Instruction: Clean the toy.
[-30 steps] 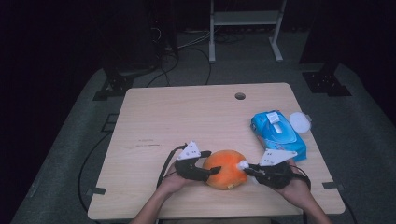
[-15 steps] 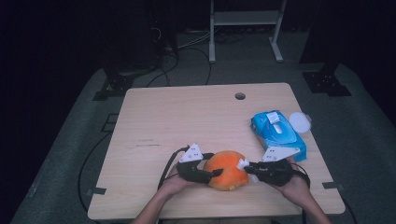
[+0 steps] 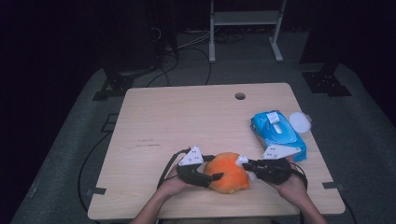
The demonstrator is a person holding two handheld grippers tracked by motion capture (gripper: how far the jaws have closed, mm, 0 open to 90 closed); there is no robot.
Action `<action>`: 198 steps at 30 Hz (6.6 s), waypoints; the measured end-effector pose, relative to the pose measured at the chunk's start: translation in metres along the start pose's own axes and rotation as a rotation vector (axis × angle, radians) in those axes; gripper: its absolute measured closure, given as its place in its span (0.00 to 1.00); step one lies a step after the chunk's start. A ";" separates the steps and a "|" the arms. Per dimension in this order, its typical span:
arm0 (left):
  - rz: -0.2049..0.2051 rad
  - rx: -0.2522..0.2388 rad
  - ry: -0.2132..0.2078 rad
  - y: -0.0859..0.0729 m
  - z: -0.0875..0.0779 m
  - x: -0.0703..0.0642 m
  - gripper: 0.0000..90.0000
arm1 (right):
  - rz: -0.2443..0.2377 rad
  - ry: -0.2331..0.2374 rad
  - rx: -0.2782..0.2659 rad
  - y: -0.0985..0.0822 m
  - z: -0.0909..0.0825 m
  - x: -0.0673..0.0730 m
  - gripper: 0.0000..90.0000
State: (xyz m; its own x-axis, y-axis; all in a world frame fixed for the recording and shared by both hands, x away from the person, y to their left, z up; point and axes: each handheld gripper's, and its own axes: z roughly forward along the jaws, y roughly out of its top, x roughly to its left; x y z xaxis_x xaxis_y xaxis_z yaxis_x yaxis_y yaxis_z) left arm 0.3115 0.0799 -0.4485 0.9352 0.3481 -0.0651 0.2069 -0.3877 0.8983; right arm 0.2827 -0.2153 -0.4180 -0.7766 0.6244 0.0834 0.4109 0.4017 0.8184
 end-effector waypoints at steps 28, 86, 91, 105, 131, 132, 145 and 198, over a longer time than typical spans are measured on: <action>0.005 -0.035 0.020 -0.004 0.008 -0.006 0.29 | 0.029 -0.013 -0.017 0.006 0.000 0.005 0.89; 0.049 -0.013 0.058 0.004 0.004 -0.008 0.26 | -0.084 -0.027 -0.019 0.014 0.013 0.034 0.88; 0.014 -0.013 0.044 -0.001 0.001 0.000 0.27 | 0.008 -0.059 -0.006 0.002 0.011 0.005 0.89; 0.025 -0.031 0.033 -0.006 -0.001 0.001 0.26 | 0.049 0.000 -0.051 0.008 0.011 0.011 0.89; 0.083 -0.028 0.093 0.004 0.010 -0.021 0.24 | 0.096 -0.056 -0.010 -0.003 0.007 -0.008 0.89; 0.085 -0.024 0.096 0.005 0.011 -0.022 0.23 | 0.091 -0.057 -0.011 -0.003 0.006 -0.006 0.89; 0.019 -0.024 0.079 0.008 -0.002 -0.007 0.09 | -0.025 -0.045 -0.005 0.005 0.007 0.012 0.88; 0.102 0.016 0.124 0.029 0.009 -0.035 0.32 | -0.047 0.019 -0.111 0.024 -0.013 0.030 0.88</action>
State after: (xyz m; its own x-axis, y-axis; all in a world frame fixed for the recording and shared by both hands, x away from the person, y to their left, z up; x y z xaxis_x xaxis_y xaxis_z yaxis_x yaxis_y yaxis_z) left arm 0.2872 0.0491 -0.4236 0.9092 0.4082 0.0814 0.1178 -0.4399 0.8903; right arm 0.2628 -0.1960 -0.3885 -0.8033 0.5931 0.0537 0.3192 0.3527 0.8796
